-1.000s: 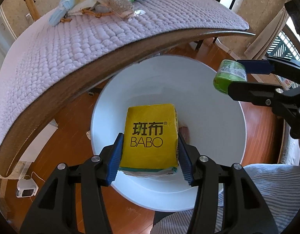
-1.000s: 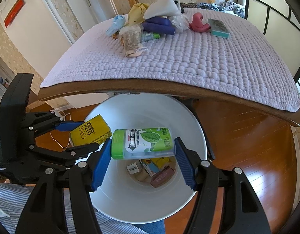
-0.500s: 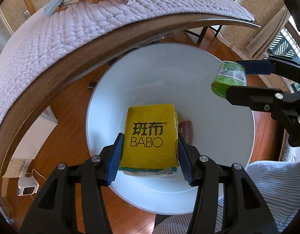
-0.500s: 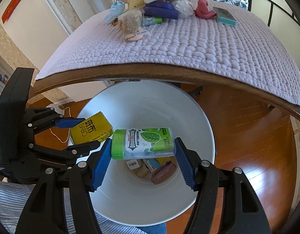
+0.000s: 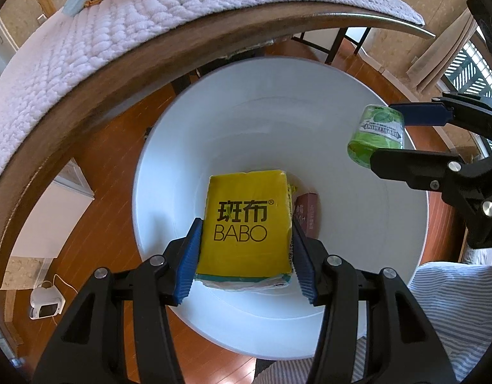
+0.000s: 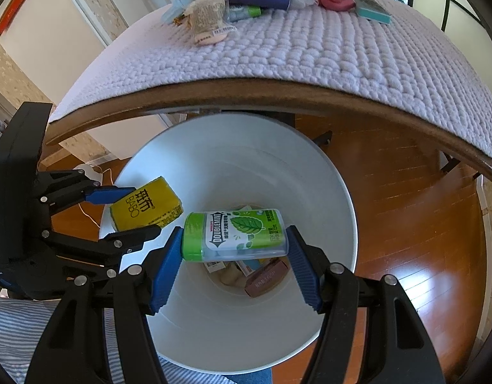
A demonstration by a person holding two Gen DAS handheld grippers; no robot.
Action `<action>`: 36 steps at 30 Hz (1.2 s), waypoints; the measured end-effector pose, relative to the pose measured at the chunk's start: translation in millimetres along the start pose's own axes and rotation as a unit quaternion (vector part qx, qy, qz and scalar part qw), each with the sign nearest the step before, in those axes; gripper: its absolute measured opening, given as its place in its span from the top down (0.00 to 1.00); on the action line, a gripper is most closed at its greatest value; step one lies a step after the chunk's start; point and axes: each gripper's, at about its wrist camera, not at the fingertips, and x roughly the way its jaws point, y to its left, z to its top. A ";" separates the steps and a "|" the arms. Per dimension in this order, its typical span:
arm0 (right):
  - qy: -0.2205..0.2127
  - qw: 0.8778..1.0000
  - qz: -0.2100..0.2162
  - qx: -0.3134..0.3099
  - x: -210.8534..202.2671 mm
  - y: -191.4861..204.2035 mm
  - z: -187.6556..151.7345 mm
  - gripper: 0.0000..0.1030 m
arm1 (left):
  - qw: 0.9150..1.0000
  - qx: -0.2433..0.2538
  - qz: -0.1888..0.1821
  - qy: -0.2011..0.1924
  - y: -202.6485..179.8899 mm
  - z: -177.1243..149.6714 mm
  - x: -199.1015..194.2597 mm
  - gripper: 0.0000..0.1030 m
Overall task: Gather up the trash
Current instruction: 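Carry the tissue pack and green-lidded container over the white bucket, then open both tools to drop the tissue pack and container into the bucket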
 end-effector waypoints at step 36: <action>0.001 1.000 -0.001 0.010 12.7 3.6 0.3 0.25 | 1.000 0.006 0.019 0.000 0.4 -4.4 -0.7 0.27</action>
